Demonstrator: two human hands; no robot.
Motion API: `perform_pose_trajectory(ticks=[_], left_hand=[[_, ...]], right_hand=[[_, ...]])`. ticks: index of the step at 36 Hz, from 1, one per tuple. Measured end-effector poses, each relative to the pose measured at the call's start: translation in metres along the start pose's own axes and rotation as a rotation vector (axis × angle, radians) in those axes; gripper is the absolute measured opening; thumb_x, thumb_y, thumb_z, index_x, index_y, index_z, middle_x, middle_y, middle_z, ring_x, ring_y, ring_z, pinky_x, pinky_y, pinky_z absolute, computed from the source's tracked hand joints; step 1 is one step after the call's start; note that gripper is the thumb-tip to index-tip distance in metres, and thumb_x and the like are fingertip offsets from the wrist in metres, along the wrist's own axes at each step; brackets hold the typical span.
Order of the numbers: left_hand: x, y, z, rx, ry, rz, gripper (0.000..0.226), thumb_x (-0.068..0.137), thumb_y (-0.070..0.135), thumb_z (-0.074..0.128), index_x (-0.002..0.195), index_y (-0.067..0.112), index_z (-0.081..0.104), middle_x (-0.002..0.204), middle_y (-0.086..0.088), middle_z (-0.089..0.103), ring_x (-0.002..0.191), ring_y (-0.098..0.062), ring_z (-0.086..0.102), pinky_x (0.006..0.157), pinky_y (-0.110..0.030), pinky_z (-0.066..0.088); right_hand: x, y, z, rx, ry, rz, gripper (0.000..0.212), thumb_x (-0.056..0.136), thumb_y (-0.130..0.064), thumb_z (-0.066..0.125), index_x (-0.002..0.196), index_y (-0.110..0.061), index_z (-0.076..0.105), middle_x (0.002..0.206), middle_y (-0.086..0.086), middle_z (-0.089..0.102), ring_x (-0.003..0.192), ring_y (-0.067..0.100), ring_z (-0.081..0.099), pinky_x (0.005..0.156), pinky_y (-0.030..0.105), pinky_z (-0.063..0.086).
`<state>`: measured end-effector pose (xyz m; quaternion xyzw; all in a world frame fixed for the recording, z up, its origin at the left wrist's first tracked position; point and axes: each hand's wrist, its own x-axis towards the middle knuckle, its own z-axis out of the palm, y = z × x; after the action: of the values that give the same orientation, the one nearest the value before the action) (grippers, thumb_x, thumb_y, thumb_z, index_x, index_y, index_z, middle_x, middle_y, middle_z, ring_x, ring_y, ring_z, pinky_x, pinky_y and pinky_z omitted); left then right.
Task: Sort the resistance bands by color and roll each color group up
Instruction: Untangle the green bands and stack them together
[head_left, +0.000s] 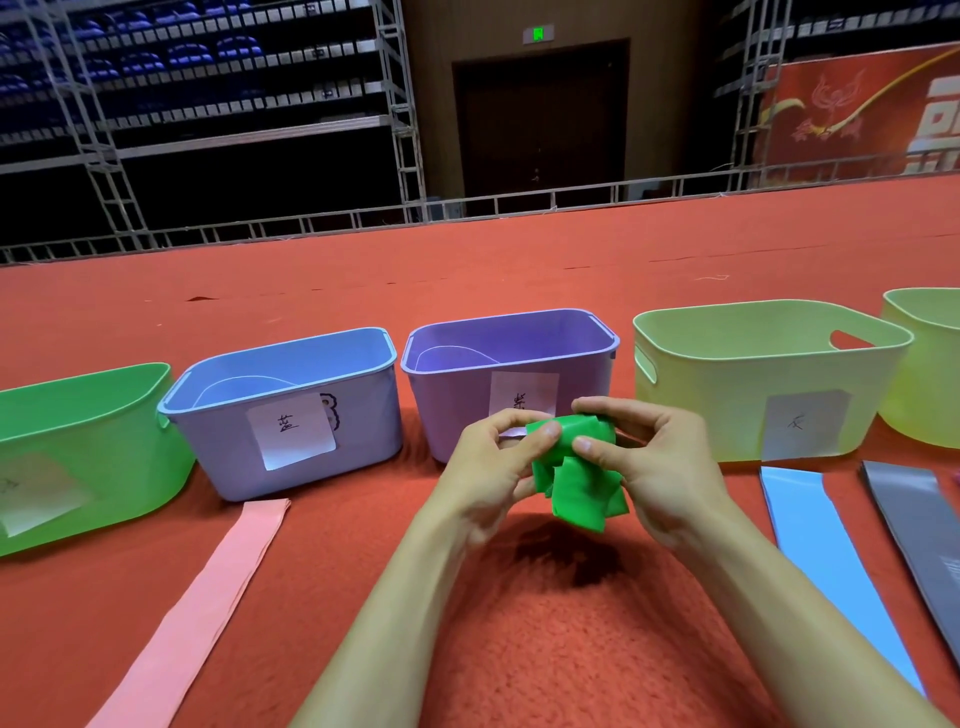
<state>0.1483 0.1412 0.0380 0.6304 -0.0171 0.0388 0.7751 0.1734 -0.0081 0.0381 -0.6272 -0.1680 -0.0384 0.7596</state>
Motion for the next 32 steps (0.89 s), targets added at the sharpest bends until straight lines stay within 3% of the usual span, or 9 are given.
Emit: perform_pose_trajectory(ticks=[9, 16, 25, 32], left_hand=[[-0.0018, 0.0013, -0.002, 0.016, 0.003, 0.027, 0.013, 0.087, 0.001, 0.065, 0.099, 0.006, 0.064, 0.087, -0.012, 0.069, 0.072, -0.018, 0.068, 0.067, -0.03, 0.058], [-0.0026, 0.0, -0.0007, 0.021, 0.049, 0.046, 0.02, 0.081, -0.003, 0.07, 0.099, 0.007, 0.066, 0.091, -0.014, 0.07, 0.081, -0.023, 0.068, 0.08, -0.041, 0.057], [-0.0049, 0.0019, 0.0029, 0.049, 0.035, 0.09, 0.027, 0.077, -0.009, 0.071, 0.096, 0.011, 0.067, 0.084, -0.003, 0.074, 0.08, -0.015, 0.069, 0.079, -0.035, 0.057], [-0.0054, 0.0018, 0.0028, 0.074, 0.035, 0.13, 0.031, 0.076, -0.011, 0.072, 0.095, 0.013, 0.068, 0.085, -0.006, 0.074, 0.08, -0.017, 0.07, 0.08, -0.038, 0.057]], right_hand=[[0.0006, 0.0005, -0.0002, 0.054, -0.02, 0.012, 0.04, 0.067, 0.019, 0.07, 0.09, -0.014, 0.071, 0.085, 0.001, 0.075, 0.078, 0.015, 0.068, 0.073, 0.027, 0.058], [0.0004, -0.0004, 0.0003, 0.134, -0.014, 0.107, 0.046, 0.068, 0.022, 0.067, 0.104, -0.006, 0.069, 0.099, 0.009, 0.073, 0.087, 0.021, 0.067, 0.086, 0.043, 0.054], [0.0008, -0.0052, -0.0001, 0.133, 0.003, 0.144, 0.019, 0.08, 0.002, 0.068, 0.097, -0.006, 0.07, 0.086, 0.011, 0.072, 0.076, 0.019, 0.067, 0.079, 0.041, 0.055], [0.0013, -0.0045, -0.0016, 0.085, -0.01, 0.138, 0.02, 0.08, -0.001, 0.07, 0.099, -0.004, 0.07, 0.088, 0.015, 0.072, 0.079, 0.022, 0.068, 0.079, 0.042, 0.056]])
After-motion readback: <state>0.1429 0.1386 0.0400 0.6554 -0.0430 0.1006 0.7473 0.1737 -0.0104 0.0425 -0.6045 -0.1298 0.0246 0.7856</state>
